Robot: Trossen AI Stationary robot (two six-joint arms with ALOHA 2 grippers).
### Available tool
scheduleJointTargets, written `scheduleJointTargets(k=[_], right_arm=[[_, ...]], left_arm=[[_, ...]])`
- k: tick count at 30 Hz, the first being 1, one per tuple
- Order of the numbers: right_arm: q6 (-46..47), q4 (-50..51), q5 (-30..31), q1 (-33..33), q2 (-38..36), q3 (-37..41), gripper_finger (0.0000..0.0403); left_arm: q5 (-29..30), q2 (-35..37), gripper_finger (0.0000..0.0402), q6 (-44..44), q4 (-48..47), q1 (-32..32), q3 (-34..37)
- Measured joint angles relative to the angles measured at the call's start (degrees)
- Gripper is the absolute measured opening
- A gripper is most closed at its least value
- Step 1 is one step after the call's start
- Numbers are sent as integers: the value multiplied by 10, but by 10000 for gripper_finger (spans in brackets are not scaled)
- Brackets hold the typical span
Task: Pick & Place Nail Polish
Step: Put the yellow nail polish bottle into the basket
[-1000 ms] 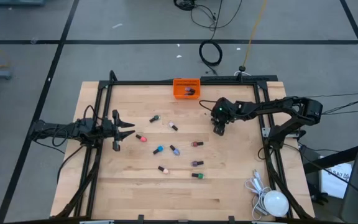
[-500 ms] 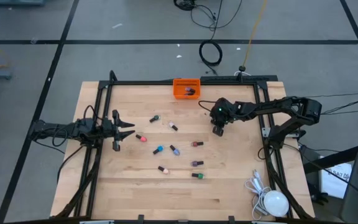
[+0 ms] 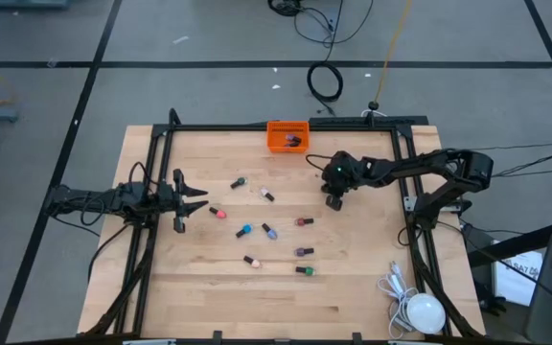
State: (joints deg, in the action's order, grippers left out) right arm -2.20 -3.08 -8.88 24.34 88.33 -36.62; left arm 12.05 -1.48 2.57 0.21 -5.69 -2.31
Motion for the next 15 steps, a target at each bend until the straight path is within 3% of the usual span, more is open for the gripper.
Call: scheduleJointTargets(k=[8, 15], right_arm=[[30, -138, -63, -16, -1, -1, 53], [50, -212, -79, -44, -1, -2, 53]], left_arm=[[0, 0, 124, 0, 0, 0, 0], [0, 0, 124, 0, 0, 0, 0]])
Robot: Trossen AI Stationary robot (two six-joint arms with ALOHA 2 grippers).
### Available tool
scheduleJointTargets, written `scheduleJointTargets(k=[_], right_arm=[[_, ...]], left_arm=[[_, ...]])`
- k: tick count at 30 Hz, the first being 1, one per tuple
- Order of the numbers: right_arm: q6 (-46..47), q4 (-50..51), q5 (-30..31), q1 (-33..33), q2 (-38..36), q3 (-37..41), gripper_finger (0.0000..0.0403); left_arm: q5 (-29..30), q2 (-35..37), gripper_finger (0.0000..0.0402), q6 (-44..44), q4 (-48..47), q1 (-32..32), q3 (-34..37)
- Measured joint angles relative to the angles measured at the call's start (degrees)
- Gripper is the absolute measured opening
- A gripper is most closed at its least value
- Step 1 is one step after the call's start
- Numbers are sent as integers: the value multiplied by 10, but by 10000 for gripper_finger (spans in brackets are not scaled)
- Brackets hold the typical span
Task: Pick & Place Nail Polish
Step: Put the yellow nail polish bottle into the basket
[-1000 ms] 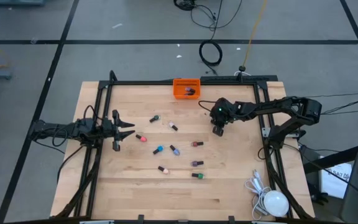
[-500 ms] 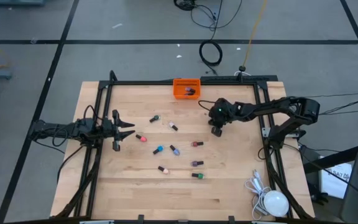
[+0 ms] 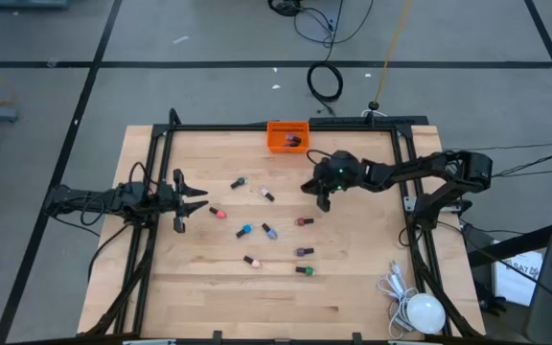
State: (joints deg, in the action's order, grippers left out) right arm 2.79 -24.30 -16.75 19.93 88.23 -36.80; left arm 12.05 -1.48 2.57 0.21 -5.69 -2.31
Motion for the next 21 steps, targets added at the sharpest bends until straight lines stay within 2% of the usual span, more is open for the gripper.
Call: scheduleJointTargets(k=[21], right_arm=[[11, -169, 2, -63, -1, -1, 53]], left_arm=[[0, 0, 124, 0, 0, 0, 0]])
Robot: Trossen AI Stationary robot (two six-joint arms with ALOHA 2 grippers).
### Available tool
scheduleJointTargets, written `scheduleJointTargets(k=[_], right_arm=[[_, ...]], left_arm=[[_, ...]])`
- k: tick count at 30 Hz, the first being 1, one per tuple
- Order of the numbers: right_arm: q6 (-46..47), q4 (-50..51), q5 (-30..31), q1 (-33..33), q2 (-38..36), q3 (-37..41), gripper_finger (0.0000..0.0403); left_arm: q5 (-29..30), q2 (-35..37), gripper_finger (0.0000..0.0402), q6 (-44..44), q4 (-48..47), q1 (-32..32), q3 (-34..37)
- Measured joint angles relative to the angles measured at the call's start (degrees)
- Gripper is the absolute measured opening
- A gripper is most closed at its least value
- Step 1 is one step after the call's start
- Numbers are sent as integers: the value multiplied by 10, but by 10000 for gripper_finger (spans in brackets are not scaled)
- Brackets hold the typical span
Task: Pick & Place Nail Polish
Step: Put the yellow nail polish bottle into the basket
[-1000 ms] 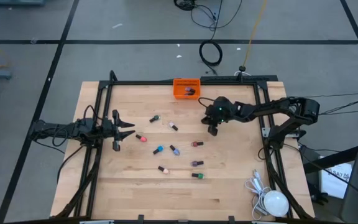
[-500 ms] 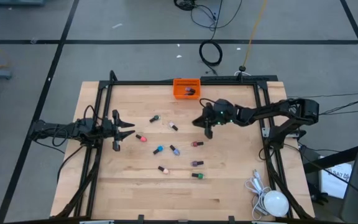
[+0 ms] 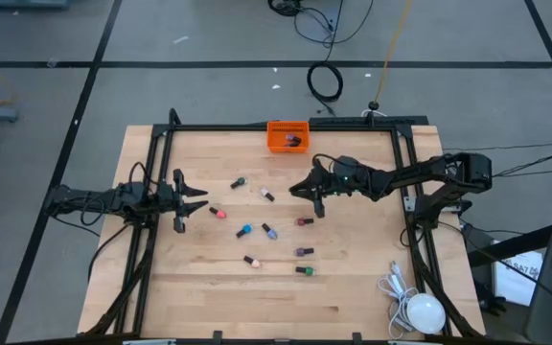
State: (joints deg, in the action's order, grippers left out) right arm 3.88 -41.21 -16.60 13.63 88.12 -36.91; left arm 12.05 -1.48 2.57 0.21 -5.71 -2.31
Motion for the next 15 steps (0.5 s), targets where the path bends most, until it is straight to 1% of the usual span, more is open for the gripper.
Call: scheduleJointTargets(k=[15], right_arm=[[0, -41, -2, -30, 0, -1, 53]], left_arm=[[0, 0, 124, 0, 0, 0, 0]])
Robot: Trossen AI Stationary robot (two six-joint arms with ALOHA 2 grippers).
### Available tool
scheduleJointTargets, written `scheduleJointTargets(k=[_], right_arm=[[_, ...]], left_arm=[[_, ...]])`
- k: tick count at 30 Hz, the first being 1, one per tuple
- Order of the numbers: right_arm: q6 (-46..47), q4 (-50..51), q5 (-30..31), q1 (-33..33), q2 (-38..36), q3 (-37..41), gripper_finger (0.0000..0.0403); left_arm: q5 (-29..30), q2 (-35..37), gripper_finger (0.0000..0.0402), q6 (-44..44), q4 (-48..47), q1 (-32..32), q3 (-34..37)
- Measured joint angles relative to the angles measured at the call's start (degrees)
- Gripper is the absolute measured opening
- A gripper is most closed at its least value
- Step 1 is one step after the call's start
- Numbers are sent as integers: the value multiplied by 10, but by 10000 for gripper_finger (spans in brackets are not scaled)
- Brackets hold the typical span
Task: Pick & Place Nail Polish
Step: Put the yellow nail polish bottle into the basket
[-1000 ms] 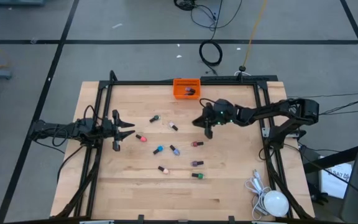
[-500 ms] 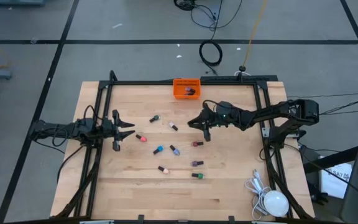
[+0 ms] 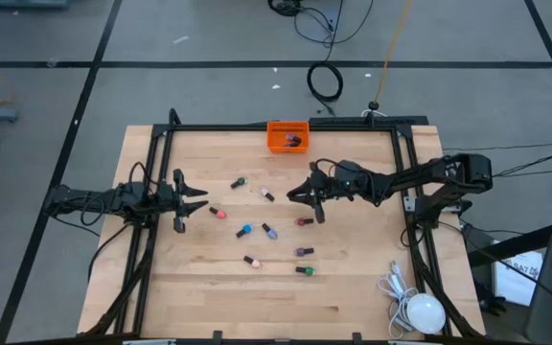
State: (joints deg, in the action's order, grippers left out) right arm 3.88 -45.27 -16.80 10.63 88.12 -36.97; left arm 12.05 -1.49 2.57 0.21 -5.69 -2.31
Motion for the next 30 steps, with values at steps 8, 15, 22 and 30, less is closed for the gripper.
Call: scheduleJointTargets(k=[8, 15, 22, 30], right_arm=[[21, -70, -97, -21, 0, 0, 53], [46, -141, -205, -31, 0, 0, 53], [56, -149, -269, -33, 0, 0, 53], [55, -158, -296, -40, 0, 0, 53]], left_arm=[[0, 0, 124, 0, 0, 0, 0], [0, 0, 124, 0, 0, 0, 0], [0, 0, 124, 0, 0, 0, 0], [0, 0, 124, 0, 0, 0, 0]])
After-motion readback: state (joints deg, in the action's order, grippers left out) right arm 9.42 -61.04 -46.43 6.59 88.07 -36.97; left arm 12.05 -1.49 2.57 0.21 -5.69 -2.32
